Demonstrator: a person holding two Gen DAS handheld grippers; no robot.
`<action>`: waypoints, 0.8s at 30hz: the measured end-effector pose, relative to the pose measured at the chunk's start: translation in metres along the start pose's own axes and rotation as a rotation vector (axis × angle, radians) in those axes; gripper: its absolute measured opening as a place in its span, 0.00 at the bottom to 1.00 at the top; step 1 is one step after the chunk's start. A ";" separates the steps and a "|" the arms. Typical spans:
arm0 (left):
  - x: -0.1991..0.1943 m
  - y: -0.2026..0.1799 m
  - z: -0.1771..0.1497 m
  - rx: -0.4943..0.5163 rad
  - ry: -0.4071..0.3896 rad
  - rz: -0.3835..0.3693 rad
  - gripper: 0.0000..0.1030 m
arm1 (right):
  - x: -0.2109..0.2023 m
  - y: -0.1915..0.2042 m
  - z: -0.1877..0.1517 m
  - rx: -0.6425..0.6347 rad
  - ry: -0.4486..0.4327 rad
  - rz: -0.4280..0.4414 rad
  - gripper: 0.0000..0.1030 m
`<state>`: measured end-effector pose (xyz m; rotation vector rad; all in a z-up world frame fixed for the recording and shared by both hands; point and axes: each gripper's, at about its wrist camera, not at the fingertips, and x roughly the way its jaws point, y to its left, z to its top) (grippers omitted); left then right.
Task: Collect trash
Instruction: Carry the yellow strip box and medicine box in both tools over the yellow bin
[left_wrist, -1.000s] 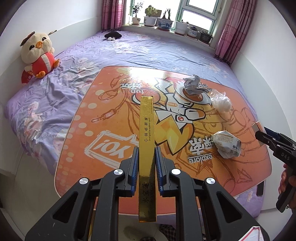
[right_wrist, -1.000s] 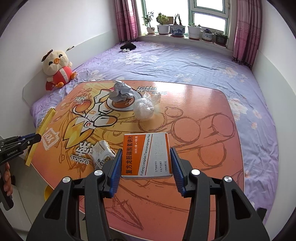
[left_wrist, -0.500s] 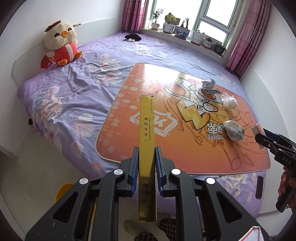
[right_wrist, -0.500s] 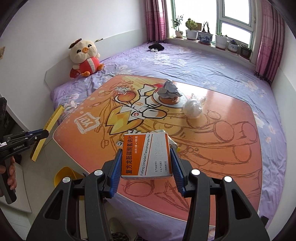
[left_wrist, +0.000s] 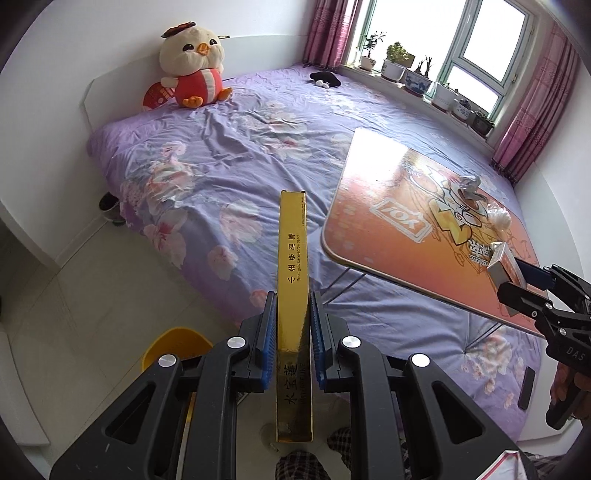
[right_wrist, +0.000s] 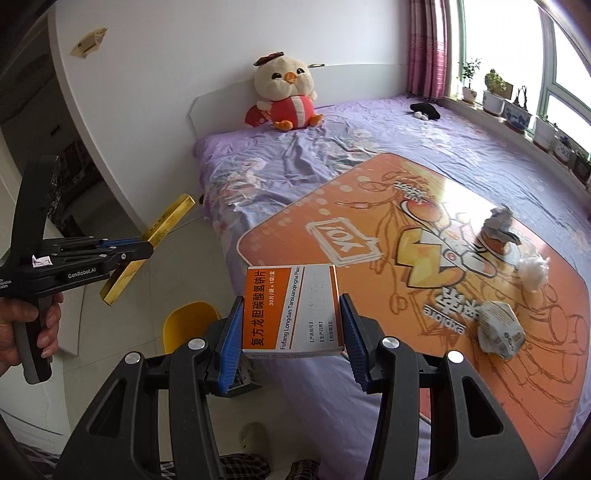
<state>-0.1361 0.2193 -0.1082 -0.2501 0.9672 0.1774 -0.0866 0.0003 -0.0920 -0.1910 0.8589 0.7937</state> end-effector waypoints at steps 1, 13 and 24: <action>-0.003 0.008 -0.003 -0.013 0.000 0.010 0.17 | 0.004 0.009 0.003 -0.022 0.003 0.017 0.49; -0.021 0.101 -0.057 -0.203 0.017 0.112 0.17 | 0.063 0.106 0.025 -0.238 0.084 0.220 0.49; 0.002 0.179 -0.132 -0.435 0.096 0.178 0.17 | 0.151 0.164 0.009 -0.367 0.236 0.314 0.49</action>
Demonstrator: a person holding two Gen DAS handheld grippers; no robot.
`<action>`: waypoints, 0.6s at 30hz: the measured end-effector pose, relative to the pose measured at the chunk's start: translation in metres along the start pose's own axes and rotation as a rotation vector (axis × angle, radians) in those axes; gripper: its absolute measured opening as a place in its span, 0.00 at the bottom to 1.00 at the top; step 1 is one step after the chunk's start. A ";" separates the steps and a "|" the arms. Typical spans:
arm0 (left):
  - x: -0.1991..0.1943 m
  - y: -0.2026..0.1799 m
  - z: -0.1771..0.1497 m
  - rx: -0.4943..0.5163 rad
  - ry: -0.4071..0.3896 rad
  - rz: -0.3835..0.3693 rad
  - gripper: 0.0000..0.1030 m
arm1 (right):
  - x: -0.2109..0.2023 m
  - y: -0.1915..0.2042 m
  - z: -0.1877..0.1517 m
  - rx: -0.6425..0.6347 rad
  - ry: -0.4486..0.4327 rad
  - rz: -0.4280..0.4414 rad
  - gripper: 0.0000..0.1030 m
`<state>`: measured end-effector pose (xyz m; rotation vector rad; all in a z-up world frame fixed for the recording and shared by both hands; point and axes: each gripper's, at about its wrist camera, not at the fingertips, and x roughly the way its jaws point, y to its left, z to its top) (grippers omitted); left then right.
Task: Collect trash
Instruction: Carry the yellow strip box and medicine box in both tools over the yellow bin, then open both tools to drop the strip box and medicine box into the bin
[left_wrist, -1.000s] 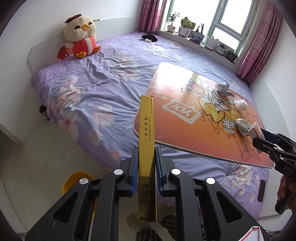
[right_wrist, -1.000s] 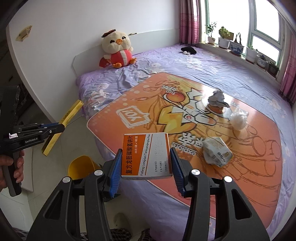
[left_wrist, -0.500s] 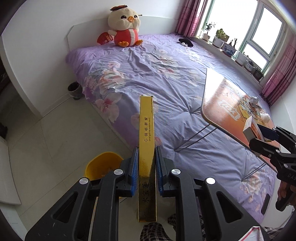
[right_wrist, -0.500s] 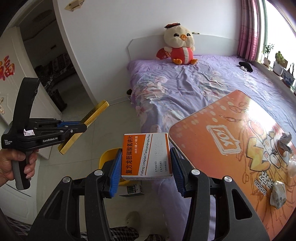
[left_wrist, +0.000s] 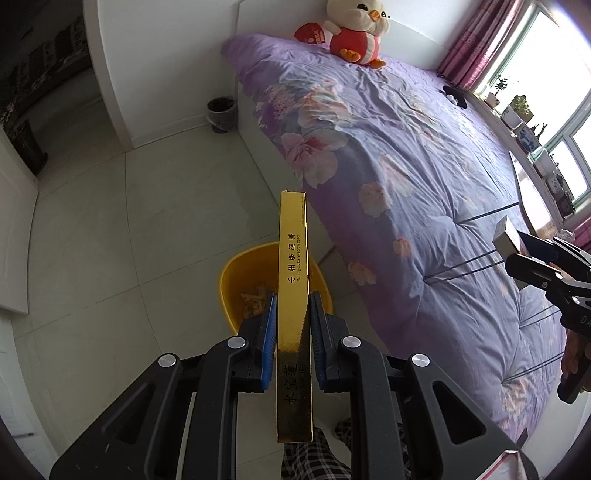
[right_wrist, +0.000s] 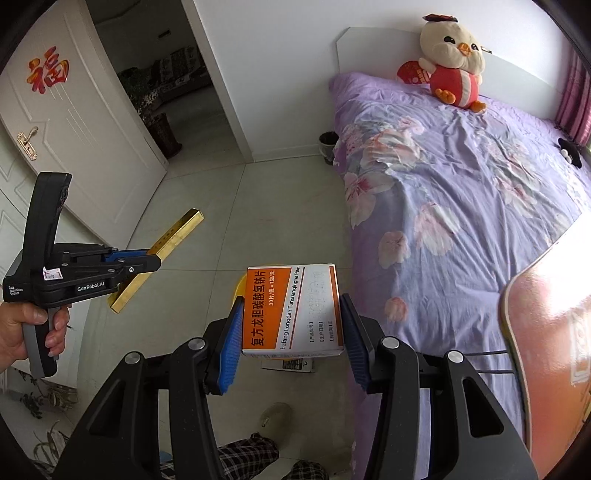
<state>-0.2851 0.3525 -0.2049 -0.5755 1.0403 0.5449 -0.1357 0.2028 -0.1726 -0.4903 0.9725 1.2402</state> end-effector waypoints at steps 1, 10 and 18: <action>0.007 0.005 -0.003 -0.011 0.010 0.005 0.17 | 0.011 -0.001 0.000 -0.002 0.015 0.005 0.49; 0.076 0.044 -0.014 -0.091 0.077 0.012 0.17 | 0.106 -0.007 -0.010 -0.006 0.133 0.036 0.49; 0.139 0.058 -0.024 -0.122 0.141 -0.019 0.17 | 0.184 -0.006 -0.033 -0.011 0.240 0.074 0.49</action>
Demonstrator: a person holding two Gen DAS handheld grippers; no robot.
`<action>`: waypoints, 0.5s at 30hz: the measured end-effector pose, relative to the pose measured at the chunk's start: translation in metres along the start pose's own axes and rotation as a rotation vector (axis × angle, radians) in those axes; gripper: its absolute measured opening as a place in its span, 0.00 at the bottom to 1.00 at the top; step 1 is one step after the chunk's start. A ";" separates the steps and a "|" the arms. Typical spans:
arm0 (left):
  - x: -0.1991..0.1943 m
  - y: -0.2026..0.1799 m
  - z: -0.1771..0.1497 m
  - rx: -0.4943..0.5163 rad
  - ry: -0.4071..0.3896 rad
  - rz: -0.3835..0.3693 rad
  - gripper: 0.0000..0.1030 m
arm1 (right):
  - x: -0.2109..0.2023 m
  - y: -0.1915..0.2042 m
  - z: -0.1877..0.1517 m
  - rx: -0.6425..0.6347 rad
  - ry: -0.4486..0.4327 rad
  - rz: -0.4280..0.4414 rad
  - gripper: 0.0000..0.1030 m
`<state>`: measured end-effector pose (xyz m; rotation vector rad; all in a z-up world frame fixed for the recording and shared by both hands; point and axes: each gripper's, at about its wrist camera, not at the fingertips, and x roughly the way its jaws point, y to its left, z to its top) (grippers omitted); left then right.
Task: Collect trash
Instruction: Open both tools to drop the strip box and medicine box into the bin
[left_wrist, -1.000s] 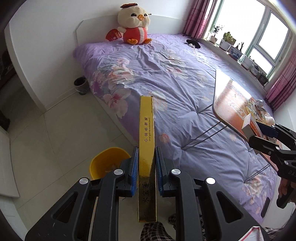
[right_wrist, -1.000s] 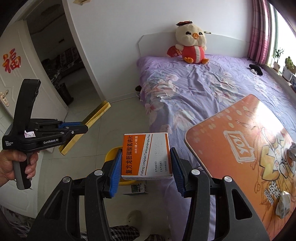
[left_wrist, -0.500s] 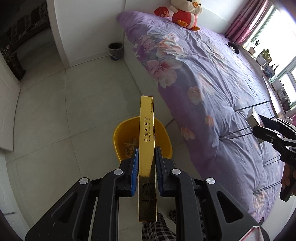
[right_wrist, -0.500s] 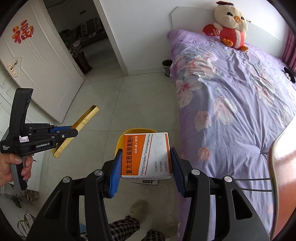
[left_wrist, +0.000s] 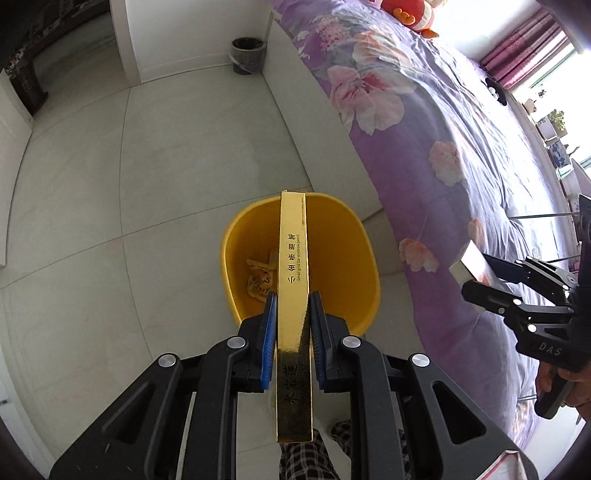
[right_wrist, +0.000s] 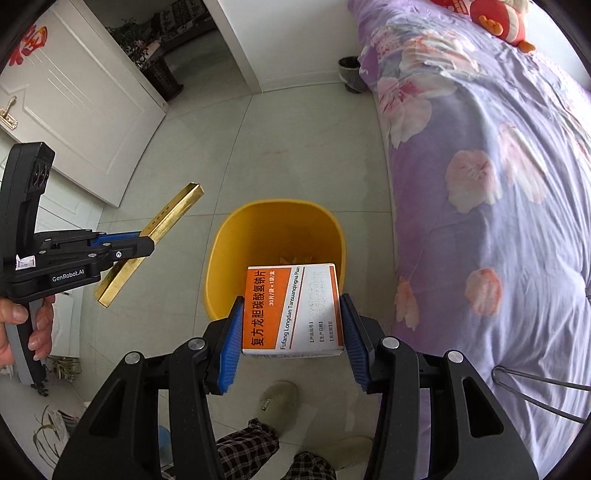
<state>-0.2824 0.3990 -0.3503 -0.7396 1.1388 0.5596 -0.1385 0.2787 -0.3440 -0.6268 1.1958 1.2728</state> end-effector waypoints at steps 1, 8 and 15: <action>0.008 -0.001 -0.001 0.008 0.010 -0.003 0.17 | 0.010 0.000 -0.001 -0.002 0.015 0.008 0.49; 0.048 -0.004 -0.011 0.022 0.076 -0.035 0.17 | 0.061 0.001 -0.006 -0.020 0.093 0.050 0.49; 0.068 0.000 -0.017 0.007 0.095 -0.046 0.17 | 0.089 -0.001 0.000 -0.043 0.118 0.071 0.49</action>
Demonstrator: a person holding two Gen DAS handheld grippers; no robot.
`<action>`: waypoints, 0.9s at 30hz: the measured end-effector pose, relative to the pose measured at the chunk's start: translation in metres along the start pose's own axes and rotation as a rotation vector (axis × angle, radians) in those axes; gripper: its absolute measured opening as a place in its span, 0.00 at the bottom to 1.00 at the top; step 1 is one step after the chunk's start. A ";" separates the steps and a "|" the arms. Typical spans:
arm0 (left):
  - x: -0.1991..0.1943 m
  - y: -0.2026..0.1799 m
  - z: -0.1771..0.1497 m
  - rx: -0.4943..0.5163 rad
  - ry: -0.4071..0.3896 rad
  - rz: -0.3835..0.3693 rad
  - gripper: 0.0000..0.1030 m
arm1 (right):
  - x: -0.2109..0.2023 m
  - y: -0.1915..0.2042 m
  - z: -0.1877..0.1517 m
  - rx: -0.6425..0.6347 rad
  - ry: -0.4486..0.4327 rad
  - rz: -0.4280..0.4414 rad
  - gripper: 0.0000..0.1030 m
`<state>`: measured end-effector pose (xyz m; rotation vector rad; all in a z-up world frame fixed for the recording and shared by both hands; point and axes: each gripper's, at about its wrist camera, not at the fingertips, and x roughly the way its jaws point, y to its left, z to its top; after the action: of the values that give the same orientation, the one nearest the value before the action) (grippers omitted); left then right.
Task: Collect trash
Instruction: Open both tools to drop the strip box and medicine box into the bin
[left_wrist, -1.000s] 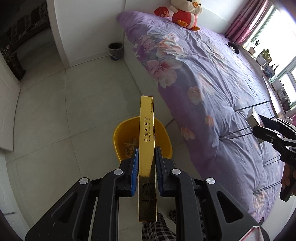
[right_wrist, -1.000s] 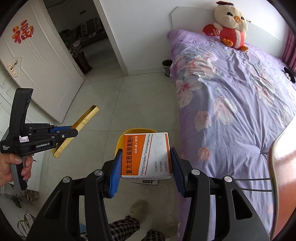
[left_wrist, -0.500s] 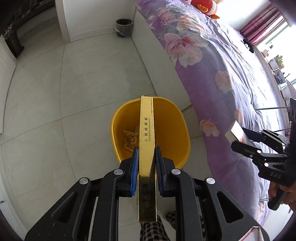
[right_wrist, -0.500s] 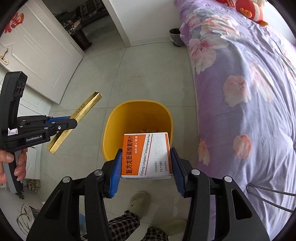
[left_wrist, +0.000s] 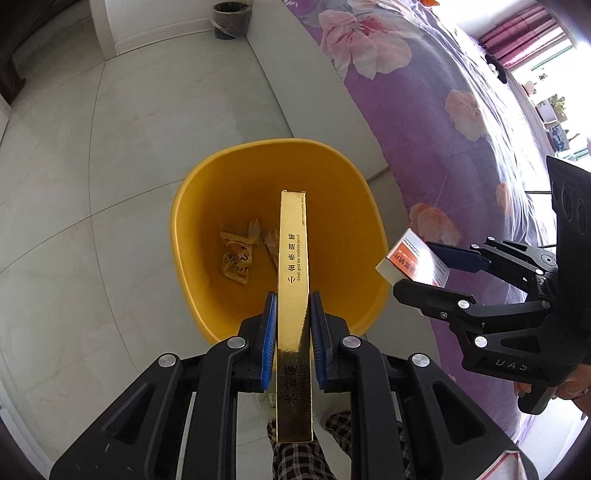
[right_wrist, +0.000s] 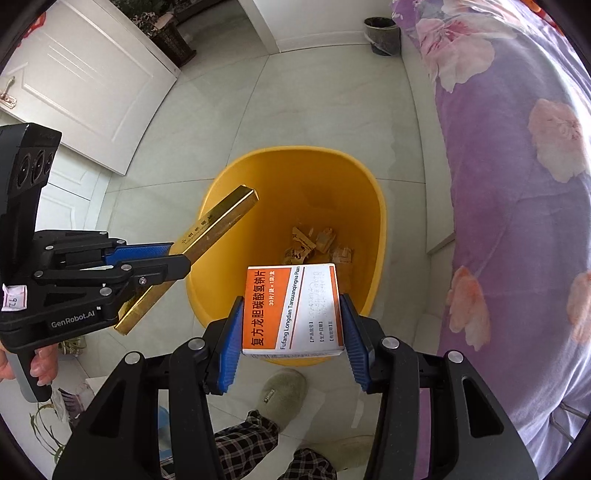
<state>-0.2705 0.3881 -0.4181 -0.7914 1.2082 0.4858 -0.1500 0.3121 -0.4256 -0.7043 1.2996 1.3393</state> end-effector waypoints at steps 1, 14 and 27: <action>0.001 0.001 0.000 -0.002 0.000 0.000 0.17 | 0.003 -0.001 0.001 -0.002 0.003 0.001 0.49; 0.023 0.005 -0.003 -0.037 0.032 0.023 0.18 | 0.013 -0.015 0.002 0.019 -0.026 0.027 0.69; 0.019 0.000 -0.012 -0.055 0.019 0.062 0.62 | -0.030 -0.031 -0.014 0.156 -0.130 0.026 0.69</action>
<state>-0.2725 0.3777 -0.4380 -0.8089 1.2440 0.5655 -0.1177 0.2850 -0.4099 -0.4861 1.2957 1.2674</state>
